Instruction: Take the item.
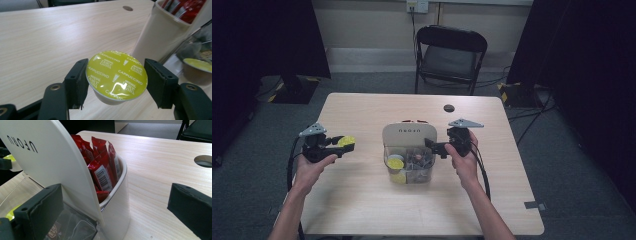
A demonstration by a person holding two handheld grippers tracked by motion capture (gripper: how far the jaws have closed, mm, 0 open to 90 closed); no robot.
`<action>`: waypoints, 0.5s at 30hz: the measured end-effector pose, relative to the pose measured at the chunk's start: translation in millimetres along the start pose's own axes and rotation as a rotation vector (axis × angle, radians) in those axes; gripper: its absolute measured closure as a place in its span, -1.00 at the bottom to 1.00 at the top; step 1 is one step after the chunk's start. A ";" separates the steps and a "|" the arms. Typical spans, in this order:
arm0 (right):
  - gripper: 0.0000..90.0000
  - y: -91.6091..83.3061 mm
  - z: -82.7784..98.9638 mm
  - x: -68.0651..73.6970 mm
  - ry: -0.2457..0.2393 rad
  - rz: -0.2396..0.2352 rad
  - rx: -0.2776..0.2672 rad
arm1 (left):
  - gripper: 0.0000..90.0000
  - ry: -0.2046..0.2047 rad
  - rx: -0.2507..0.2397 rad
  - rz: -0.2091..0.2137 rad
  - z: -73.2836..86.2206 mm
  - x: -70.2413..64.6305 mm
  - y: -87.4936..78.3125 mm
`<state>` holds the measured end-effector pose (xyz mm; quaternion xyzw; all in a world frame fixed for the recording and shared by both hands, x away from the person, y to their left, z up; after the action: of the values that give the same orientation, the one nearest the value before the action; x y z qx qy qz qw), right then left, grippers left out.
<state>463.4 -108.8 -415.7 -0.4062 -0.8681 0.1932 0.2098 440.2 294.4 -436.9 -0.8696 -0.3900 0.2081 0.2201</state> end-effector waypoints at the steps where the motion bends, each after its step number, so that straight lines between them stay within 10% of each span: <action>1: -1.00 0.0 0.0 0.0 0.000 0.000 0.000 | -0.14 -0.005 0.004 -0.002 2.8 2.8 1.4; 15: -1.00 -0.7 -0.1 0.4 -0.002 0.003 0.002 | -0.14 -0.031 0.080 -0.030 28.3 18.7 21.2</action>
<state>462.8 -108.9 -415.2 -0.4073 -0.8675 0.1947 0.2088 449.0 302.3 -475.1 -0.8508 -0.3975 0.2339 0.2518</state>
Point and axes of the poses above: each handheld gripper's, and its own axes: y roughly forward along the jaws, z roughly out of its underside, x roughly to its left, the point moved 3 cm from there along y, roughly forward along the jaws, and after that the axes turned 3 degrees about x, right-handed, at the moved point
